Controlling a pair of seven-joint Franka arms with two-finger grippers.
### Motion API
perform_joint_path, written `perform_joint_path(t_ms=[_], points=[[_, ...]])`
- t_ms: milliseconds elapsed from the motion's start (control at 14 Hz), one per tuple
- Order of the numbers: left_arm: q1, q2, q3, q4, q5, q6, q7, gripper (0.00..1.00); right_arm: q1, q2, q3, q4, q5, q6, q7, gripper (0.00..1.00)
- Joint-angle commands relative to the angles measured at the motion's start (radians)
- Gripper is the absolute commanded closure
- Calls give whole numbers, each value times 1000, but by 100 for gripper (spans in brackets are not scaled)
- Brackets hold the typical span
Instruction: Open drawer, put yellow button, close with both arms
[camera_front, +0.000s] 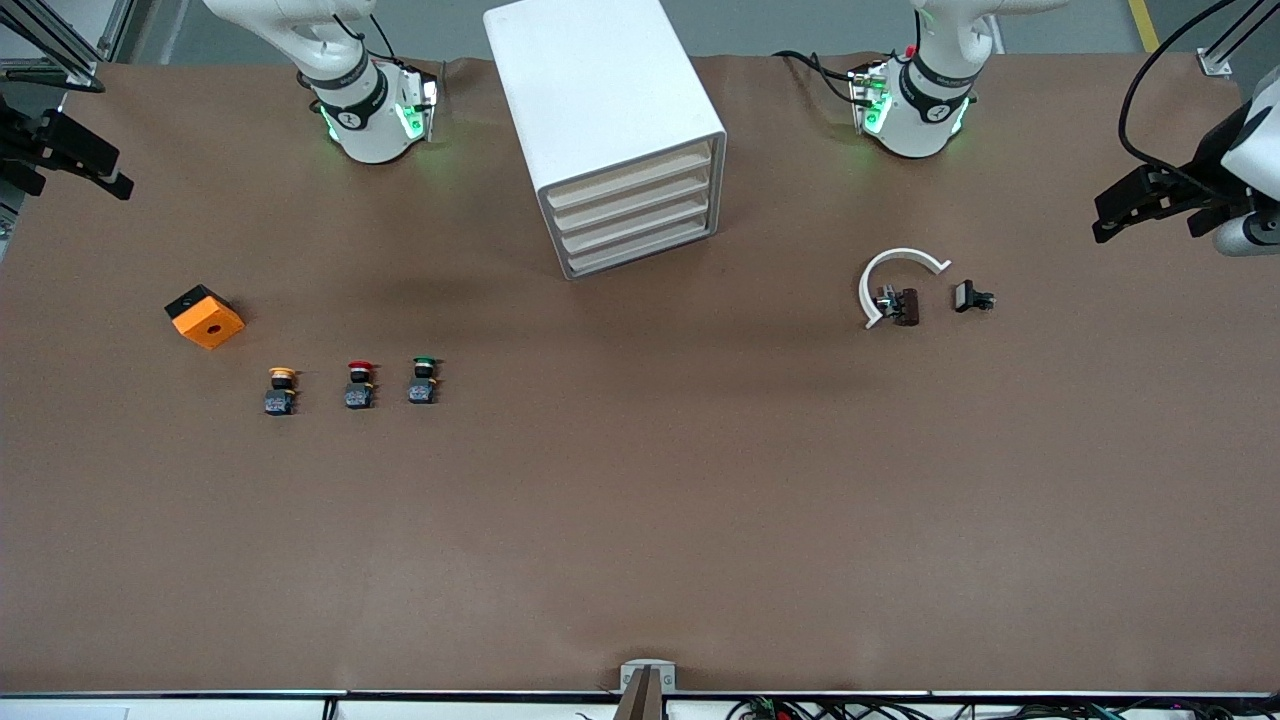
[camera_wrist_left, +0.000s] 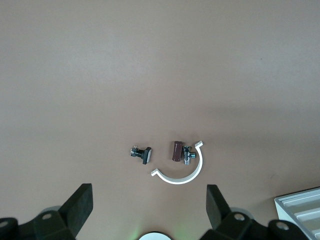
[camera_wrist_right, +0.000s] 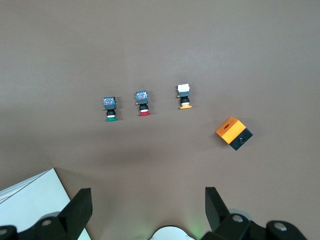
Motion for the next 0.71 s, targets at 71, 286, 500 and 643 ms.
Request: perform_joint_path(t_ms=[71, 286, 500, 643], points=[[2, -23, -4, -19, 11, 10, 11, 0, -1, -18, -4, -11, -2, 3, -3, 0], [2, -18, -4, -16, 9, 10, 11, 0, -1, -27, -4, -22, -2, 3, -3, 0], [-9, 23, -5, 7, 2, 10, -11, 0, -1, -27, -4, -22, -2, 3, -3, 0], [-12, 38, -7, 10, 0, 11, -11, 0, -1, -27, -4, -22, -2, 3, -3, 0]])
